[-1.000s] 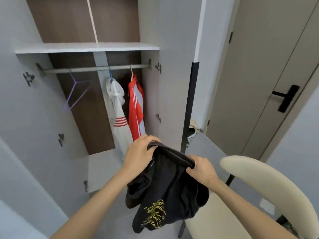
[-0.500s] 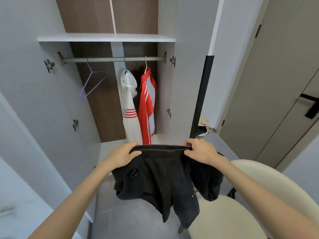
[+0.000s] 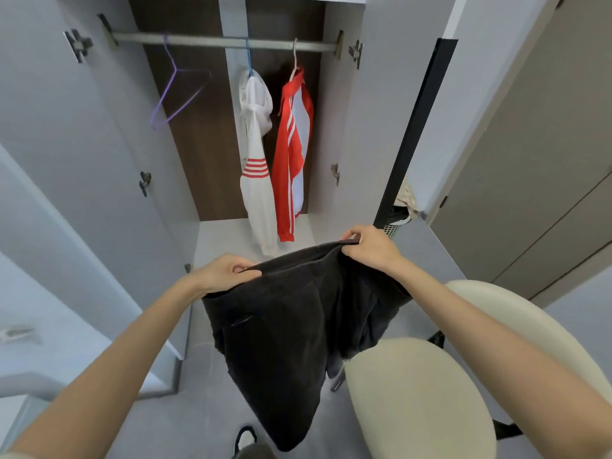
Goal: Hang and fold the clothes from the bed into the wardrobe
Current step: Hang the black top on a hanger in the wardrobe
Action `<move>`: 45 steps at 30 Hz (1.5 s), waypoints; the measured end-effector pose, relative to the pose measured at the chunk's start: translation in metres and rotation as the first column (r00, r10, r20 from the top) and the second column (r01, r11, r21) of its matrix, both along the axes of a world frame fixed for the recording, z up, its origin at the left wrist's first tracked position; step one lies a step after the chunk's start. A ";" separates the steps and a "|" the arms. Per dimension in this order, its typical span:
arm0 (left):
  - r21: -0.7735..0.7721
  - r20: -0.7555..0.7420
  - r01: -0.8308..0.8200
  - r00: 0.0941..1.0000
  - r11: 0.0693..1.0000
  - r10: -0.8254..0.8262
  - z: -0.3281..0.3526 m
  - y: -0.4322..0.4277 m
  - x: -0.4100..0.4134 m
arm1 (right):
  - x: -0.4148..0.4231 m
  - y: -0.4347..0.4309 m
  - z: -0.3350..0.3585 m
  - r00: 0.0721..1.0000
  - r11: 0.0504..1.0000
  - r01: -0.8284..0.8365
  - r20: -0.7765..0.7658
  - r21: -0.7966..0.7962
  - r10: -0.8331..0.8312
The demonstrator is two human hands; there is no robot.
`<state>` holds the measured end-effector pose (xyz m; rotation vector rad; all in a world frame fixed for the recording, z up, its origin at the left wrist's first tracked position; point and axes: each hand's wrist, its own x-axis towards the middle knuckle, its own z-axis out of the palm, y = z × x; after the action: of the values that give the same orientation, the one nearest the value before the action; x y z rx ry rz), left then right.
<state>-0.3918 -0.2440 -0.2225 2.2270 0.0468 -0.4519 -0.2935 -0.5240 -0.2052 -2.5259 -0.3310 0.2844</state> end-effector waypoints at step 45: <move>0.051 0.474 -0.777 0.572 0.627 0.670 0.017 0.403 0.312 | 0.428 0.526 -0.023 0.864 0.904 -0.421 -0.271 0.071 0.424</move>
<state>-0.0793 0.1589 -0.2058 2.2544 0.8293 0.5332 0.1350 0.0016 -0.2278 -2.3352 -0.7701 0.8021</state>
